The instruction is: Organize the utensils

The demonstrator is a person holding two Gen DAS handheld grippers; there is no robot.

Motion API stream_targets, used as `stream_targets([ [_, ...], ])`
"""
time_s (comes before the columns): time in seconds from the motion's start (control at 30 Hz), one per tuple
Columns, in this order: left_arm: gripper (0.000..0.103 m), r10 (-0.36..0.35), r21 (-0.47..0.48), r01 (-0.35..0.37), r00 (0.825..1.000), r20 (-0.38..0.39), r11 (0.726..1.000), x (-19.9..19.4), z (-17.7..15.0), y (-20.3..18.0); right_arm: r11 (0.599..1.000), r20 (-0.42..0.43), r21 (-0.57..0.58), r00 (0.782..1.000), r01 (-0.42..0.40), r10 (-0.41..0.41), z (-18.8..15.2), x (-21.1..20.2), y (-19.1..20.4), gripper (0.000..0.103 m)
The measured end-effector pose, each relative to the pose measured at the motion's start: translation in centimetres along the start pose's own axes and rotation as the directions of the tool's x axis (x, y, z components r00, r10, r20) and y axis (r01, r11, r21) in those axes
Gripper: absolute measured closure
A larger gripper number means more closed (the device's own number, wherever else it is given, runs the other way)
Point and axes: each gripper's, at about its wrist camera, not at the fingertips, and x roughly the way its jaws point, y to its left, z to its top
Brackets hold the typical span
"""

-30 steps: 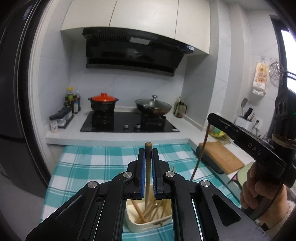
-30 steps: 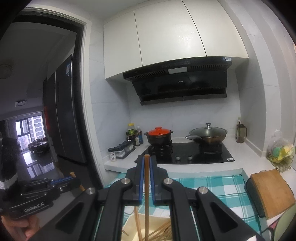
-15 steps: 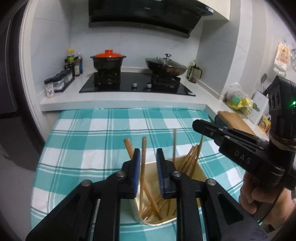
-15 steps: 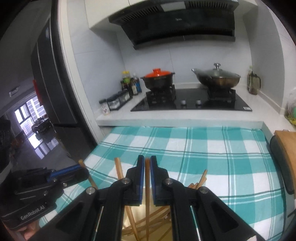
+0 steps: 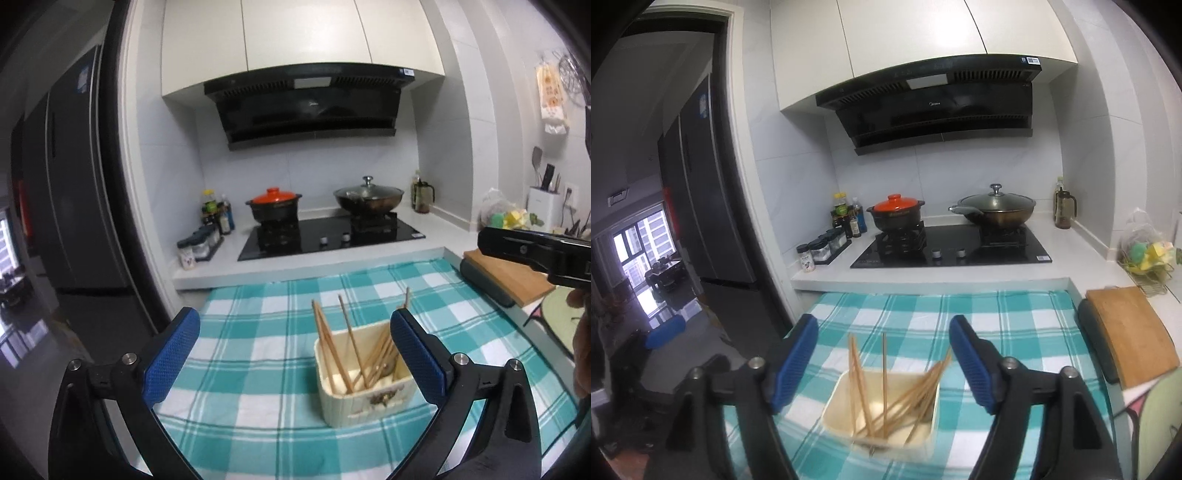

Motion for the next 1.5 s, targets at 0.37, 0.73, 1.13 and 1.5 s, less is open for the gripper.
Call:
stream_targets([
  [0.37,0.000,-0.026,-0.061,0.014,0.981,-0.191,0.998,-6.5,-6.2,-1.5,0.986,-0.059,-0.046,0.985,0.160,-0.163,-10.9,-9.6,2.5,0.000],
  [0.73,0.000,-0.002,-0.106,-0.018,0.983,-0.183,0.994,-10.1,-7.9,-0.9,0.978,-0.058,-0.109,0.981,0.177,-0.184,-14.4,-15.0,5.7,0.000],
  [1.13,0.000,0.016,-0.105,-0.036,0.983,-0.182,0.994,-10.9,-7.9,-0.7,0.980,-0.050,-0.124,0.985,0.156,-0.163,-14.6,-15.7,7.2,0.000],
  [1.5,0.000,0.019,-0.102,-0.039,0.981,-0.191,0.994,-10.7,-7.9,-0.8,0.980,-0.053,-0.128,0.986,0.151,-0.159,-14.6,-15.6,7.3,0.000],
])
